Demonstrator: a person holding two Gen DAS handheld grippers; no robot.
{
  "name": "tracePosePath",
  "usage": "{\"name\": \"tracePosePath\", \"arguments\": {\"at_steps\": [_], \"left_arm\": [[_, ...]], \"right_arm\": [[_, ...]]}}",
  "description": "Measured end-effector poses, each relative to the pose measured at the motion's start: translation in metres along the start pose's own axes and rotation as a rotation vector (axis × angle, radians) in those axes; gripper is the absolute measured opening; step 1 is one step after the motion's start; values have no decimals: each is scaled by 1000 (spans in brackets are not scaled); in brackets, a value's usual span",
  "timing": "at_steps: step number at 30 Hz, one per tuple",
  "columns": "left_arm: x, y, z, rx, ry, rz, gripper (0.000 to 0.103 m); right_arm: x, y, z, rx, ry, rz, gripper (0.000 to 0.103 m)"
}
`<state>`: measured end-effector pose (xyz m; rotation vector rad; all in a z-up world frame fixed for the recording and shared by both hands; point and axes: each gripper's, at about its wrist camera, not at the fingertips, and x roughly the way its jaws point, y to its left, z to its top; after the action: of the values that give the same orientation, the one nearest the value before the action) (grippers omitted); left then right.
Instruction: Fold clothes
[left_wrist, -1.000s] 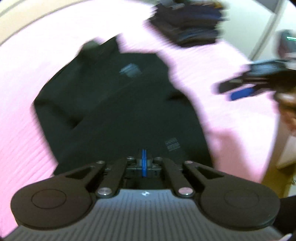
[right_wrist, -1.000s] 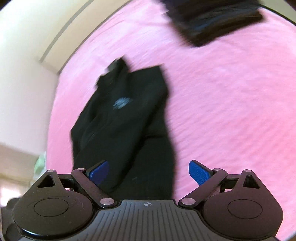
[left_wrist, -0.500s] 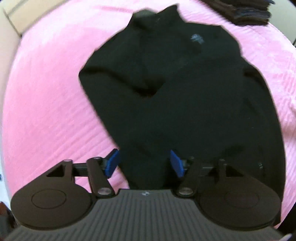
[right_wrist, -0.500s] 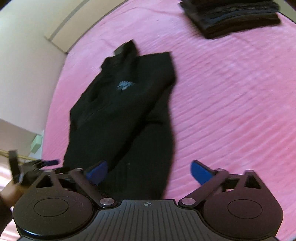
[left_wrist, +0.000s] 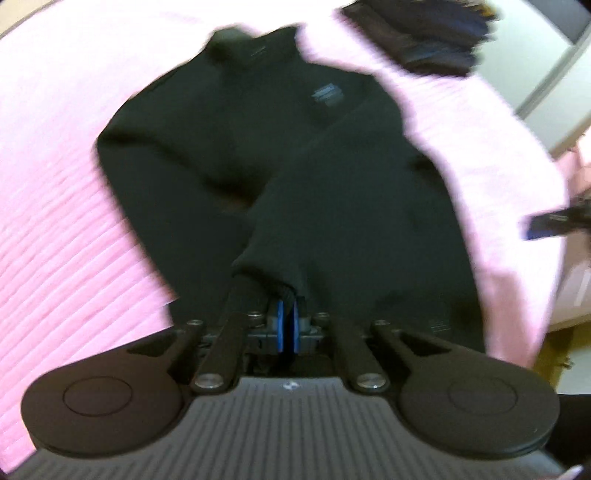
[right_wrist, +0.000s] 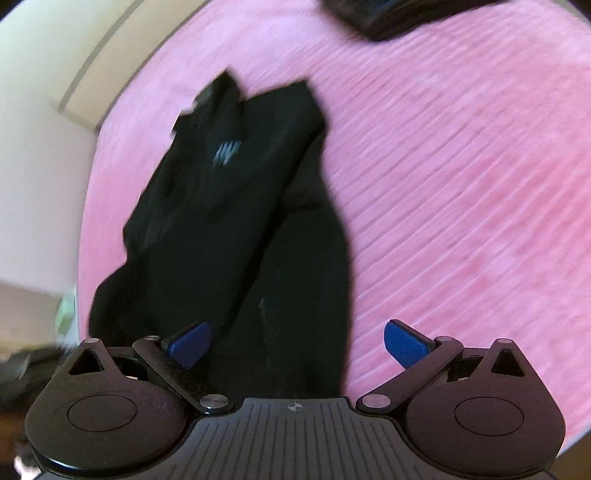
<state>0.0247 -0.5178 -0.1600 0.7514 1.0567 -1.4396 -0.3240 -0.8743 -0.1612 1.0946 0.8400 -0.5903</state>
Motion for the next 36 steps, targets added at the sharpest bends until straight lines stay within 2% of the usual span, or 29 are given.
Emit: {"name": "tracePosePath", "arguments": {"at_steps": [4,8,11,12,13,14,15,16,17,19,22,25,27,29,30,32,36], "left_arm": [[-26,-88,38,87,-85,-132,2],[-24,-202,93,199,-186,-319,2],[-15,-292,135,249,-275,-450,3],[-13,-314,144,257,-301,-482,5],[-11,-335,153,265,-326,-515,9],[-10,-353,159,274,-347,-544,25],[-11,-358,157,283,-355,-552,52],[-9,-356,151,285,-358,-528,58],[-3,-348,142,276,-347,-486,60],[10,-320,122,238,-284,-380,60],[33,-246,74,124,-110,-121,60],[37,-167,22,-16,35,134,60],[33,-120,-10,-109,92,253,61],[27,-82,-44,-190,133,332,62],[25,-67,-60,-228,141,353,63],[25,-41,-82,-310,146,332,64],[35,-4,-101,-516,77,191,64]], "right_arm": [[-42,-36,22,53,-103,-87,103],[-86,-89,38,128,-185,-174,103],[-113,-129,44,185,-231,-276,103],[-121,-141,44,206,-249,-340,103],[-127,-149,43,217,-259,-402,103],[-131,-157,40,228,-265,-477,103],[-132,-164,38,246,-257,-489,103],[-133,-171,36,265,-248,-496,103],[-134,-177,33,283,-238,-504,103],[-120,-178,28,291,-186,-451,103],[-91,-155,24,202,-125,-349,103],[-56,-126,18,101,-46,-241,103],[-26,-100,11,22,22,-168,103],[-3,-80,-1,-47,76,-120,103],[6,-70,-10,-74,103,-100,103],[25,-51,-29,-128,156,-61,103],[60,-26,-70,-190,245,-14,103]]}}
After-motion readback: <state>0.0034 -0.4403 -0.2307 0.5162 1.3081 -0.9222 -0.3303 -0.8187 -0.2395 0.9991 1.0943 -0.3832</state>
